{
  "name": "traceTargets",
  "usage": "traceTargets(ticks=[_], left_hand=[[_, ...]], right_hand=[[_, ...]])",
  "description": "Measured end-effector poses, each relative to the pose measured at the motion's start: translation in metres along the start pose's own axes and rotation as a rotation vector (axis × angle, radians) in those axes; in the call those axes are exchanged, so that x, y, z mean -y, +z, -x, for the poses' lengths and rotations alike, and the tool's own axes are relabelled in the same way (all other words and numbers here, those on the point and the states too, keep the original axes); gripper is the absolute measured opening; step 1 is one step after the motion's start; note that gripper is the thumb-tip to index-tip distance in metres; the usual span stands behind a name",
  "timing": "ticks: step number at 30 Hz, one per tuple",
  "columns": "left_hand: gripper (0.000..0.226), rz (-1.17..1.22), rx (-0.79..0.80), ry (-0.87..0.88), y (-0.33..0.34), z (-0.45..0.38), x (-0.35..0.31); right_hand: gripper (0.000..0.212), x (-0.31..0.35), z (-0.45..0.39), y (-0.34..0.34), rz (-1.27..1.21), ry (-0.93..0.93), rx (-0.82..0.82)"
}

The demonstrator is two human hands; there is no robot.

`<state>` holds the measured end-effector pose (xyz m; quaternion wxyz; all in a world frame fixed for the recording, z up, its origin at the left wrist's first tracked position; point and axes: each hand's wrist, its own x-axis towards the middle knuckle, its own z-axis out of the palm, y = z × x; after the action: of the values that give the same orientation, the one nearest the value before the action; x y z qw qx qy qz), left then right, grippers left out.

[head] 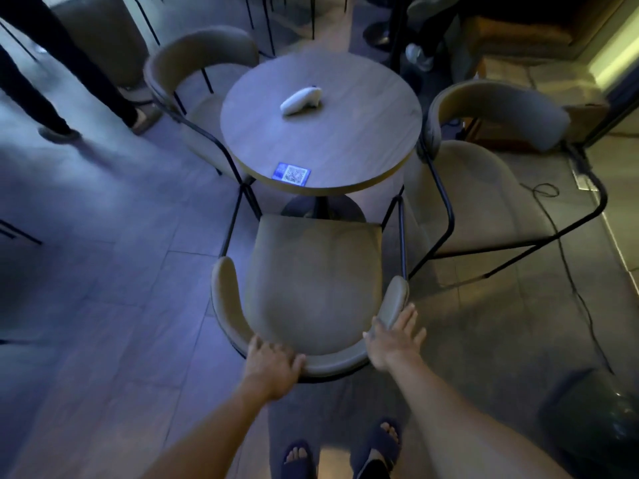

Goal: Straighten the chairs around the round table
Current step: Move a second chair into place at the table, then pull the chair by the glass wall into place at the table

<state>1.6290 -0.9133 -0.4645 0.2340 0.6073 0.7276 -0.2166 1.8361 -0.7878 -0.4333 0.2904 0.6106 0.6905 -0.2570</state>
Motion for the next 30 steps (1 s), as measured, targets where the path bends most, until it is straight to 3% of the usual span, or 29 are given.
traceTargets(ticks=[7, 9, 16, 23, 27, 30], left_hand=[[0.067, 0.359, 0.272, 0.174, -0.074, 0.044, -0.018], [0.062, 0.360, 0.257, 0.209, -0.106, 0.055, -0.016], [0.052, 0.313, 0.005, 0.340, -0.213, 0.093, -0.017], [0.051, 0.294, -0.276, 0.457, -0.286, 0.130, -0.020], [0.027, 0.551, -0.539, 0.638, -0.305, 0.151, -0.031], [0.028, 0.676, -0.586, 0.732, -0.323, 0.163, -0.052]], right_hand=[[0.039, 0.018, 0.074, -0.035, 0.001, -0.232, 0.021], [0.037, 0.021, 0.091, -0.063, -0.037, -0.245, 0.000], [0.034, 0.012, 0.155, -0.155, -0.037, -0.293, -0.127], [0.034, 0.002, 0.206, -0.193, -0.112, -0.358, -0.170], [0.032, -0.015, 0.223, -0.202, -0.154, -0.344, -0.189], [0.035, -0.032, 0.239, -0.208, -0.190, -0.342, -0.218]])
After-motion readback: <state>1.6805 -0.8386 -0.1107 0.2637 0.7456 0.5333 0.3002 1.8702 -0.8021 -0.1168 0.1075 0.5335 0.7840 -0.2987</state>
